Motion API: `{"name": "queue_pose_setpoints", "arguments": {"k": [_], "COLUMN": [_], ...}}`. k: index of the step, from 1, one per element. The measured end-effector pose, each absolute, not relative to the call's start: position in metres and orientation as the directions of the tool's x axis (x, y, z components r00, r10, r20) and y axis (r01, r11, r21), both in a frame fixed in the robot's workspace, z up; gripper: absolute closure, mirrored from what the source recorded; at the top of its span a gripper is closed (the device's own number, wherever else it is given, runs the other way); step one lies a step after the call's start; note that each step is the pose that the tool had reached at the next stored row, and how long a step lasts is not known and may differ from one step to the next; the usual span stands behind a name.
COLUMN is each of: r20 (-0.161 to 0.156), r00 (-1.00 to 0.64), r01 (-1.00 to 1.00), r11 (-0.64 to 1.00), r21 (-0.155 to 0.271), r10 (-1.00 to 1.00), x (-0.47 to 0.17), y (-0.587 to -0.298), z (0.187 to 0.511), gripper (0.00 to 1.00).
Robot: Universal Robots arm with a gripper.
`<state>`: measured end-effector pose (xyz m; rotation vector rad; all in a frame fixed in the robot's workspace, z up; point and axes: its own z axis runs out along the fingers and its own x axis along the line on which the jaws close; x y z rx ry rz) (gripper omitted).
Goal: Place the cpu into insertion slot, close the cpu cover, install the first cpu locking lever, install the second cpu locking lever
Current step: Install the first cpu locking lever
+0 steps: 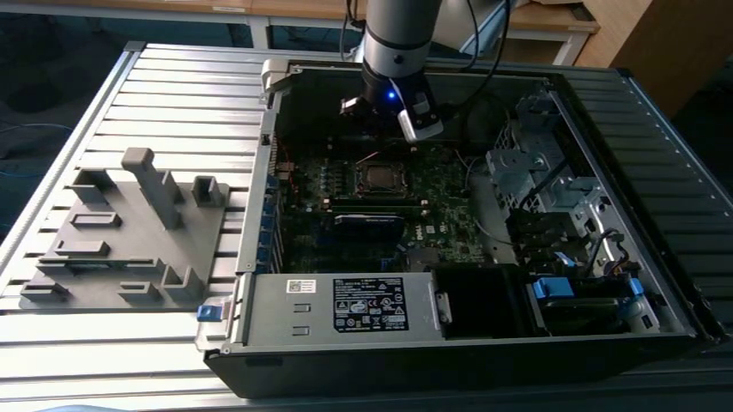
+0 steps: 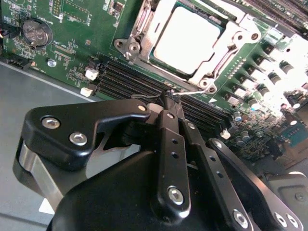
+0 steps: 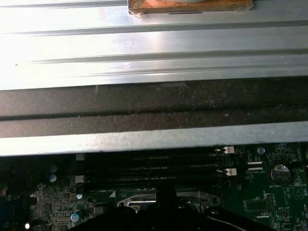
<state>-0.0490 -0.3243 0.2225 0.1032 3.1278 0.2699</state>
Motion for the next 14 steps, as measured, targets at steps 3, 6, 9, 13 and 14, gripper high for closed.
{"name": "queue_pose_setpoints", "arguments": {"k": [3,6,9,13,14], "r20": [0.005,0.005,0.005,0.005,0.005], "r00": [-0.998,-0.998,-0.998,-0.998,-0.998], "r01": [0.065,0.065,0.065,0.065,0.065], "r11": [0.983,0.983,0.983,0.983,0.983], "r21": [0.171,0.171,0.171,0.171,0.171], "r10": [0.065,0.065,0.065,0.065,0.065], "x": [-0.0490,-0.0490,-0.0490,-0.0490,-0.0490], "y": [-0.3244,-0.3244,-0.3243,-0.3244,-0.3244], "z": [0.2223,0.2220,0.2213,0.2199,0.2196], "gripper": [0.89,0.89,0.89,0.89,0.89]}}
